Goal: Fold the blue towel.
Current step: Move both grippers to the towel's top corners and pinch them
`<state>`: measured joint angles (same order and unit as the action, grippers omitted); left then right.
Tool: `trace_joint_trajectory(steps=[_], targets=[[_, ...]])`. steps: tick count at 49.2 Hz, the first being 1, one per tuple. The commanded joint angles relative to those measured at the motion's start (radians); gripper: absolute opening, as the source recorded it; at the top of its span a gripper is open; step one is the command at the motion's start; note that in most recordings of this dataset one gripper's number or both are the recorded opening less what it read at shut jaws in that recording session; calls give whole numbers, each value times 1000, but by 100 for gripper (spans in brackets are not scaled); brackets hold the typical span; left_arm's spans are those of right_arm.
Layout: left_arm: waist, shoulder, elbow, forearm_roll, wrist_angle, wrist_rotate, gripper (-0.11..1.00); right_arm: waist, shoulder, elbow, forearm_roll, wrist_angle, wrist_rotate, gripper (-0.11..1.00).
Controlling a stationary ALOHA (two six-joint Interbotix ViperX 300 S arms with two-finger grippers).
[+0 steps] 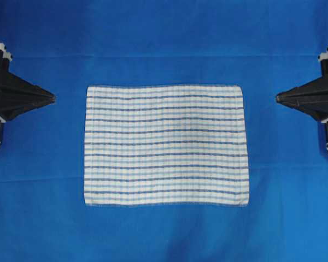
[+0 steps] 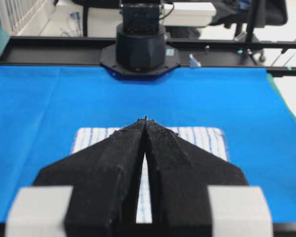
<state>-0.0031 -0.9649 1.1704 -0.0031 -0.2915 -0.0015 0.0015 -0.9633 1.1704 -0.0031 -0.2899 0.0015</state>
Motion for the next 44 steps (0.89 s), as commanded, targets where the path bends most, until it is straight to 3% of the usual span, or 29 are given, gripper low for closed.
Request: trace_joint_trajectory(steps=[1, 16, 31, 35, 40, 44], targets=[[2, 11, -15, -29, 0, -8, 0, 0, 11, -21, 2, -6, 5, 0], [29, 74, -9, -29, 2, -9, 0, -64, 71, -38, 12, 75, 9, 0], [146, 236, 6, -31, 2, -11, 2, -204, 230, -34, 18, 95, 63, 0], [175, 279, 12, -34, -8, -11, 14, -233, 290, -37, 18, 109, 77, 1], [204, 334, 21, -34, -23, -11, 42, -258, 383, -44, 18, 124, 81, 3], [233, 383, 31, -35, -37, -11, 66, -281, 449, -46, 20, 126, 83, 26]])
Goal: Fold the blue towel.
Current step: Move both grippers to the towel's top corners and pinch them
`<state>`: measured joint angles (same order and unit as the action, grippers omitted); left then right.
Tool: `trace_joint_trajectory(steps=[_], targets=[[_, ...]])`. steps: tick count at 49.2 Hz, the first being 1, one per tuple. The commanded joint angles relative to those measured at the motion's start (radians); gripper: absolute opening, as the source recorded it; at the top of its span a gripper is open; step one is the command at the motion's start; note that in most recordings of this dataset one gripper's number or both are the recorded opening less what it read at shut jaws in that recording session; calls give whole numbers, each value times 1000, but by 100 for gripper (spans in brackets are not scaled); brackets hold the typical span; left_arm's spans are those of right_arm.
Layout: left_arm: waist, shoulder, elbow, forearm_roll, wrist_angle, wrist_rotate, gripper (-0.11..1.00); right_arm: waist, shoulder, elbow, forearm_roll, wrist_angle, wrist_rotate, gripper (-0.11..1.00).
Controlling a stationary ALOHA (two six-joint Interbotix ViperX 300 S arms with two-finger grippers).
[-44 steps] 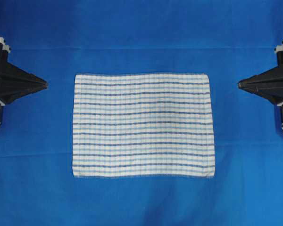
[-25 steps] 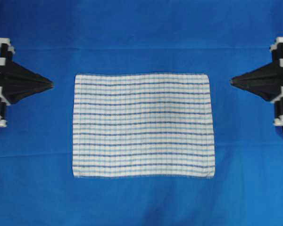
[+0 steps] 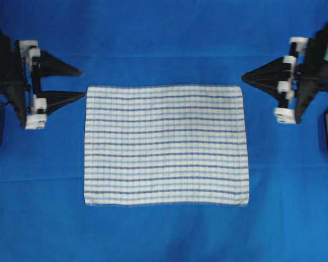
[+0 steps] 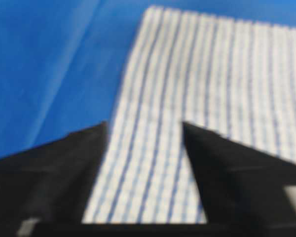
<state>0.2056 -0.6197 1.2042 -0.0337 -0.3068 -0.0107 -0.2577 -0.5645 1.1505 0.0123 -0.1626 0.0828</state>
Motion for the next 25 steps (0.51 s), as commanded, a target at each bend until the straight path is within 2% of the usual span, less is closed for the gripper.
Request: trace_joint_trajectory(steps=[1, 2, 5, 8, 14, 25], targets=[[32, 52, 2, -5, -26, -3, 71, -29, 67, -28, 5, -2, 2, 33], [40, 66, 3, -5, -32, -3, 75, -35, 83, -28, 3, -2, 2, 39], [63, 112, 12, -5, -52, -3, 77, -57, 129, -28, 3, -8, 2, 56], [83, 161, 18, -5, -81, -5, 76, -80, 173, -31, 3, -8, 2, 66], [110, 264, 25, -5, -133, -9, 77, -115, 252, -38, 3, -2, 2, 58], [123, 451, 2, -5, -193, -9, 77, -138, 365, -35, 3, -17, 0, 58]])
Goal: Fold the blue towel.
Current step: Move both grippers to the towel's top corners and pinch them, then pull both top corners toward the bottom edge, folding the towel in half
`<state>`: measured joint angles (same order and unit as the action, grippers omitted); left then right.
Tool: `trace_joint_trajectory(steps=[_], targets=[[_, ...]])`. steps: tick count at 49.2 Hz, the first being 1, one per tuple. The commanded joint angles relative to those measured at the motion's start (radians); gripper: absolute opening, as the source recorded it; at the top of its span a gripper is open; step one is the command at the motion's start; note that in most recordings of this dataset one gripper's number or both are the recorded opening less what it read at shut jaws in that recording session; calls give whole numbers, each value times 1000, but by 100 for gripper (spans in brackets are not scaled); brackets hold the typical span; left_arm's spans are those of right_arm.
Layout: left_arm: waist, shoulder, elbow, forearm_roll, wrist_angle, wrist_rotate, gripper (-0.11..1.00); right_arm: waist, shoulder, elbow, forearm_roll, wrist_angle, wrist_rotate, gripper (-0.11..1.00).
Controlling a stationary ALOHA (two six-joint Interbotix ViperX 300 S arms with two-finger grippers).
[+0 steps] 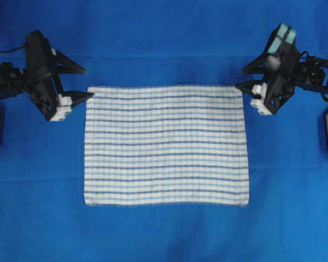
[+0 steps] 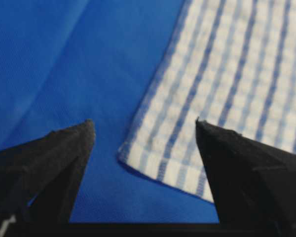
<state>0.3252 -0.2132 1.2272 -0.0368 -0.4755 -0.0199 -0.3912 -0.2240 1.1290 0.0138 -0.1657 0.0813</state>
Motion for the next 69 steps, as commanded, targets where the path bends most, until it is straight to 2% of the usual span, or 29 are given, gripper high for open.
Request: trace_joint_trajectory(steps=[1, 12, 21, 25, 28, 33, 37, 44, 47, 58, 69], targets=[[3, 58, -23, -2, -29, 0, 77, -5, 34, -14, 3, -17, 2, 58], [8, 192, -41, -2, -43, 0, 77, -5, 120, -20, 3, -41, 3, 58], [8, 225, -52, -2, -44, 0, 76, -5, 150, -28, 3, -43, 5, 57], [8, 224, -52, -2, -41, 0, 75, -5, 158, -31, 3, -43, 5, 55], [8, 224, -51, -2, -32, -2, 74, -5, 163, -31, 3, -43, 3, 48], [3, 222, -49, -2, -5, -3, 63, -5, 164, -31, 5, -41, 3, 28], [-5, 222, -51, 2, 17, -3, 43, -5, 163, -31, 3, -38, 3, 8], [-21, 222, -57, 5, 32, 0, 12, -3, 161, -31, 3, -38, 5, 6], [-28, 222, -57, 6, 34, 2, 4, -5, 161, -31, 3, -40, 5, 6], [-31, 192, -60, 5, 41, 12, 3, -5, 133, -32, 3, -41, 9, 6], [-25, 86, -84, 6, 133, 44, 3, -5, 38, -29, 3, -15, 21, 6]])
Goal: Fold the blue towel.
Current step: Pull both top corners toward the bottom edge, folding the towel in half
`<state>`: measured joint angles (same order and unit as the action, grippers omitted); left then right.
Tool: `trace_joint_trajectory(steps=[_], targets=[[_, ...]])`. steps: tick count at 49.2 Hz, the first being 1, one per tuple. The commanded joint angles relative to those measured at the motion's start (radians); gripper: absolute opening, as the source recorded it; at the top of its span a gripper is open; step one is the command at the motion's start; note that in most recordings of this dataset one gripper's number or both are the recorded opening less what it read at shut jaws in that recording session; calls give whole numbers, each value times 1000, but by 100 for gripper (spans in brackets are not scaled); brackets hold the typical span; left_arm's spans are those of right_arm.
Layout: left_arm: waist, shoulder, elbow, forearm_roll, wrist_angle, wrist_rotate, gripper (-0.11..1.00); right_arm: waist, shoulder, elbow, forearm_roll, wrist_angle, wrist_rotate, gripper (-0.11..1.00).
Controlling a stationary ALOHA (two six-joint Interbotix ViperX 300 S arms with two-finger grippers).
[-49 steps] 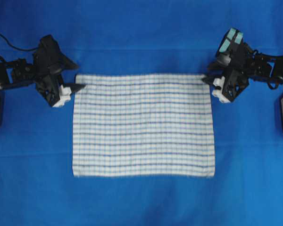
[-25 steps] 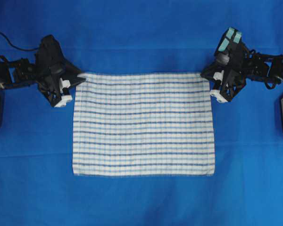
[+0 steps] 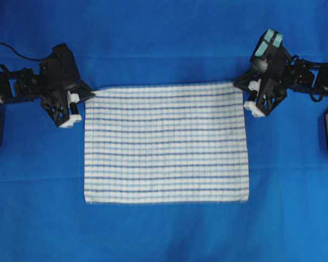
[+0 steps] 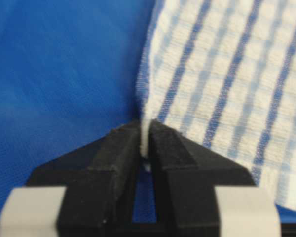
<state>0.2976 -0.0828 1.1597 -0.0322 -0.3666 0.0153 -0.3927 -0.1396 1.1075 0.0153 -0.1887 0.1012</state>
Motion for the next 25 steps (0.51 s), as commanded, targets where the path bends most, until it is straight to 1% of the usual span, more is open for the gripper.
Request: trace_joint_trajectory(steps=[1, 6, 10, 16, 20, 25], targets=[[5, -54, -20, 2, 37, 14, 3, -3, -55, -8, 3, 14, 2, 6], [5, -84, -32, 2, 80, 34, 3, -2, -100, -8, 3, 46, 2, 6], [5, -95, -38, 2, 91, 34, 3, -2, -127, -3, 3, 71, 2, 6], [5, -98, -40, 2, 91, 28, 3, 2, -143, 5, 2, 77, 11, 6], [-8, -103, -38, 2, 94, 25, 3, 12, -149, 9, 2, 77, 23, 6], [-49, -127, -32, 2, 104, 20, 3, 49, -161, 18, 2, 83, 52, 6]])
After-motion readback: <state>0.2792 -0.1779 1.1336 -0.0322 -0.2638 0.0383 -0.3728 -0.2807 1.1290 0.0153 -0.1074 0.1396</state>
